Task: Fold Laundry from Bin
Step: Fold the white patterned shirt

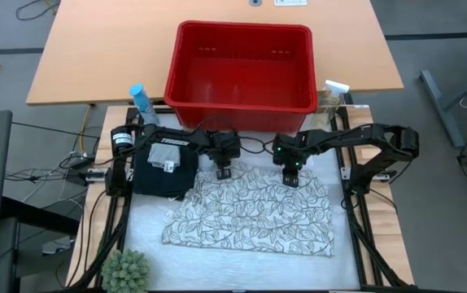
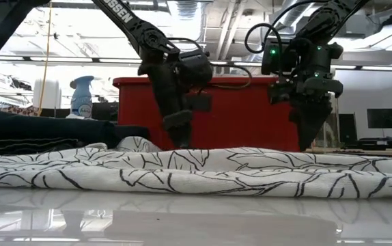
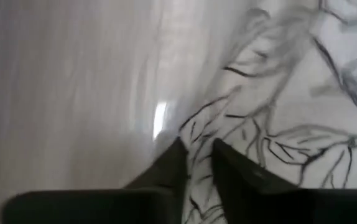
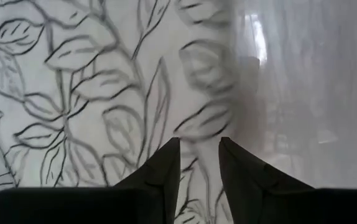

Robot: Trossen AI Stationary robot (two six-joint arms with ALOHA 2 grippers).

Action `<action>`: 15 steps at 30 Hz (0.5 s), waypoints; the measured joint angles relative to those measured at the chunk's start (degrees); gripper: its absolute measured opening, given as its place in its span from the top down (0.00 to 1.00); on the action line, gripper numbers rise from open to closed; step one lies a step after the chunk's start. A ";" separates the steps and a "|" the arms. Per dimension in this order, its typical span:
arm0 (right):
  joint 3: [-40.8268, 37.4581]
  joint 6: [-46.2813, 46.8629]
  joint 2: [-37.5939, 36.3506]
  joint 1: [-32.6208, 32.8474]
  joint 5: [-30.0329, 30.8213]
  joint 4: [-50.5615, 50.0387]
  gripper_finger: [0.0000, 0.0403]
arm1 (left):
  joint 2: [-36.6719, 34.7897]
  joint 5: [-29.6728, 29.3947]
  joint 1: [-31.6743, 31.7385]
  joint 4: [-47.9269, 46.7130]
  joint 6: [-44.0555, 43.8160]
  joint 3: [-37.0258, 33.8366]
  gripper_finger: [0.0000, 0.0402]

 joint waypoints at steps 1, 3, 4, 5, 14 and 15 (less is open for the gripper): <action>0.00 0.01 -0.13 0.14 0.00 -0.06 0.67 | -0.50 -1.30 0.10 -1.80 -0.67 0.01 0.90; 0.00 0.04 -0.25 0.14 0.15 0.01 0.67 | -1.26 -2.57 0.45 -3.82 -2.10 -0.05 0.97; 0.00 0.21 -0.25 0.14 0.13 -0.05 0.67 | -1.77 -3.21 0.59 -4.56 -2.64 -0.15 0.98; 0.00 0.44 -0.25 0.14 0.13 -0.06 0.67 | -2.18 -4.09 0.64 -5.06 -3.17 -0.21 0.98; 0.00 2.38 -0.14 1.31 3.24 2.26 0.67 | -3.13 -2.32 -0.39 -5.52 -5.60 -0.31 1.00; -0.25 2.95 -0.14 1.57 3.56 2.55 0.67 | -3.15 -2.40 -0.63 -5.48 -5.45 -0.31 1.00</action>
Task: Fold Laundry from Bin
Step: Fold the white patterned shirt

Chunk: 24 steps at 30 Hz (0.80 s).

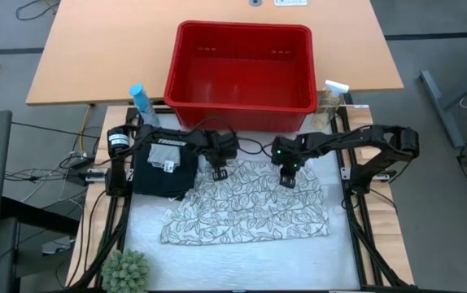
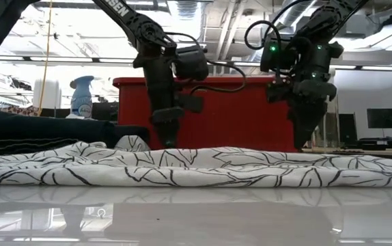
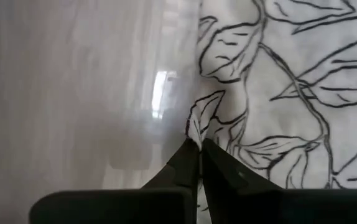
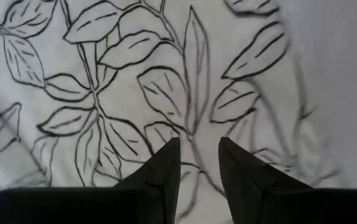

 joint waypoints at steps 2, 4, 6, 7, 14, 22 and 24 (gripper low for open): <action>-1.75 2.64 -0.02 0.83 0.82 2.03 0.67 | -0.01 -0.67 -0.36 -0.02 0.17 0.01 1.00; -4.18 5.97 0.02 2.25 0.97 3.80 0.68 | -0.05 -0.76 -0.42 -0.24 -0.03 0.06 1.00; -6.01 8.65 0.04 4.33 1.66 5.62 0.69 | -0.07 -0.61 -0.39 -0.93 -0.66 0.07 1.00; -6.58 9.72 0.04 5.52 2.38 6.90 0.70 | -0.09 -0.60 -0.39 -1.04 -1.05 0.01 1.00; -8.92 16.92 -0.20 13.60 7.47 9.19 0.84 | -0.31 0.28 -0.53 -1.04 -2.91 -1.31 1.00; -9.36 23.51 -1.42 23.61 6.98 8.75 0.93 | -0.31 1.73 -2.02 -1.93 -4.13 -1.36 1.00; -9.55 24.40 -2.78 25.74 6.76 8.18 0.92 | -0.31 2.50 -2.58 -2.63 -4.40 -1.36 1.00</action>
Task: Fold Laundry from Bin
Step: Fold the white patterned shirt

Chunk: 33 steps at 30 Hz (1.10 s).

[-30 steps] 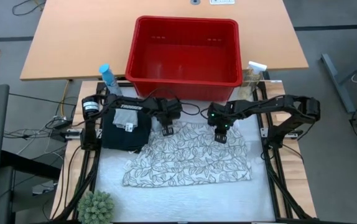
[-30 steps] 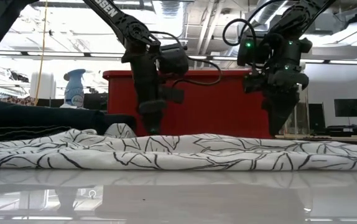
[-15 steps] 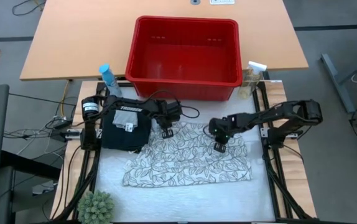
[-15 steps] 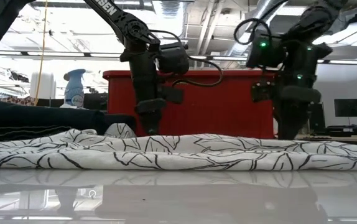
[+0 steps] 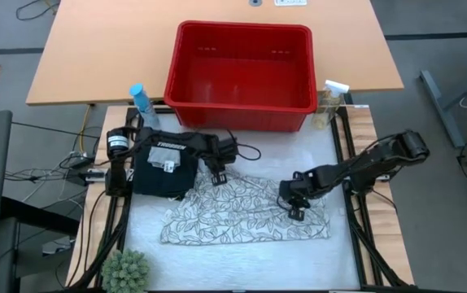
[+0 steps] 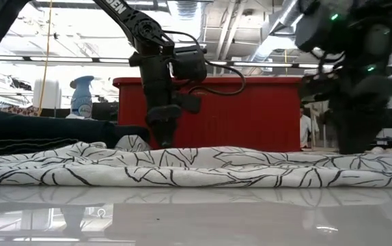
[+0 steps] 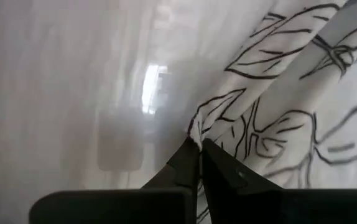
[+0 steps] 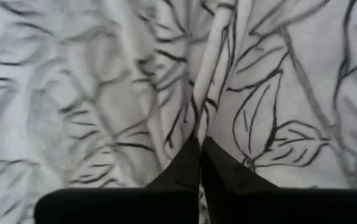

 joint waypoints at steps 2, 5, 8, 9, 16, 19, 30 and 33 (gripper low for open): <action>-0.08 0.60 -2.39 1.34 -0.02 -0.12 0.91 | 0.00 0.22 -0.72 -0.05 -0.02 0.00 1.00; 0.22 0.78 -8.22 1.33 0.13 0.11 0.88 | 0.00 0.22 -1.55 0.00 0.03 -0.01 1.00; 0.28 0.50 -13.84 0.31 2.43 -2.43 0.87 | 0.00 0.10 -2.06 0.17 0.37 -0.04 1.00; 0.30 0.34 -15.16 -0.29 4.47 -4.41 0.87 | 0.00 0.09 -2.18 0.49 0.37 -0.04 1.00; -0.09 -0.27 -20.49 -9.54 9.56 -13.79 0.87 | 0.01 0.11 -2.31 1.66 -0.08 -0.05 1.00; -1.29 -4.01 -20.54 -11.39 9.11 -11.18 0.87 | 0.02 0.13 -2.32 2.30 -0.04 -0.11 1.00; -5.09 -1.24 -12.67 -12.25 4.83 -1.62 0.95 | 0.09 0.15 -2.32 3.12 -0.11 -0.11 1.00; -5.15 0.86 -11.06 -9.05 6.07 -0.50 0.96 | 0.09 0.13 -2.32 3.16 -0.20 -0.11 1.00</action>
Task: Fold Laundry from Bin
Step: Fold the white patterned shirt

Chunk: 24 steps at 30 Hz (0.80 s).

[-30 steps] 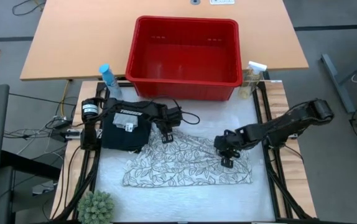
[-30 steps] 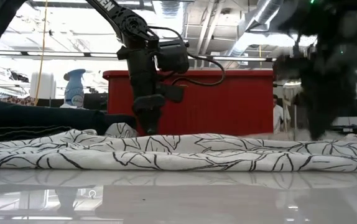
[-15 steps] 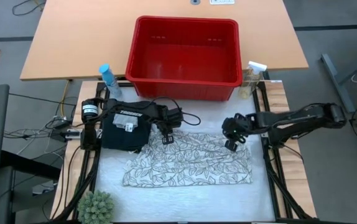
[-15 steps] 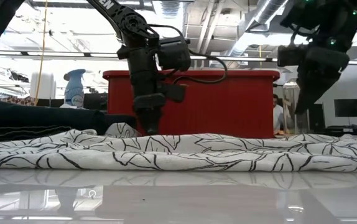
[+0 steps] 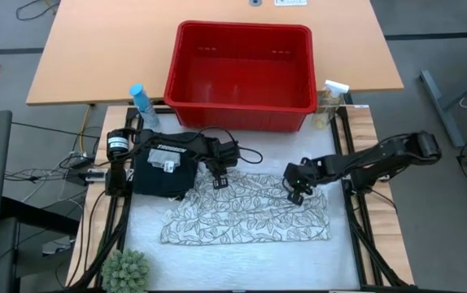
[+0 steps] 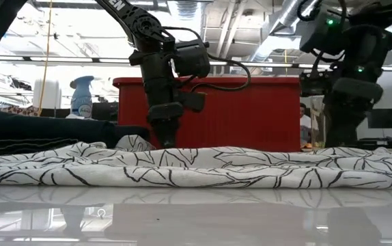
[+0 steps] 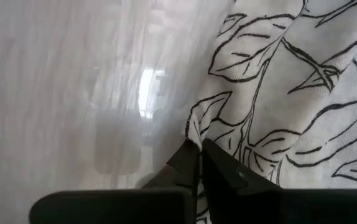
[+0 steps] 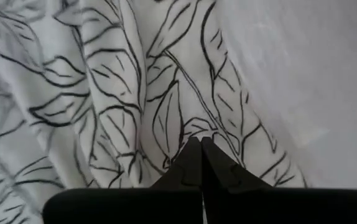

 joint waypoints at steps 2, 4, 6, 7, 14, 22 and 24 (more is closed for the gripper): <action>0.00 1.37 1.82 1.74 1.56 0.40 0.96 | 0.01 -0.02 0.00 0.11 -0.35 0.00 1.00; 0.00 2.79 4.69 3.29 1.82 0.55 0.96 | 0.02 -0.04 0.00 0.32 -0.43 0.00 1.00; 0.18 3.80 7.44 5.03 2.09 2.40 0.96 | 0.02 -0.07 0.00 0.48 -0.52 0.00 1.00; 0.22 4.18 8.53 5.94 1.35 3.88 0.96 | 0.02 -0.07 0.00 0.49 -0.80 0.00 1.00; 1.02 7.31 9.62 13.95 -3.04 7.86 0.96 | 0.04 -0.17 -0.11 0.17 -1.23 0.00 1.00; 0.81 20.98 1.91 23.37 3.82 -10.84 0.94 | 0.04 0.02 -0.17 -3.03 -2.38 0.02 1.00; 0.72 24.71 -0.94 24.47 7.78 -13.08 0.93 | 0.07 -0.05 -0.32 -2.74 -2.36 0.02 1.00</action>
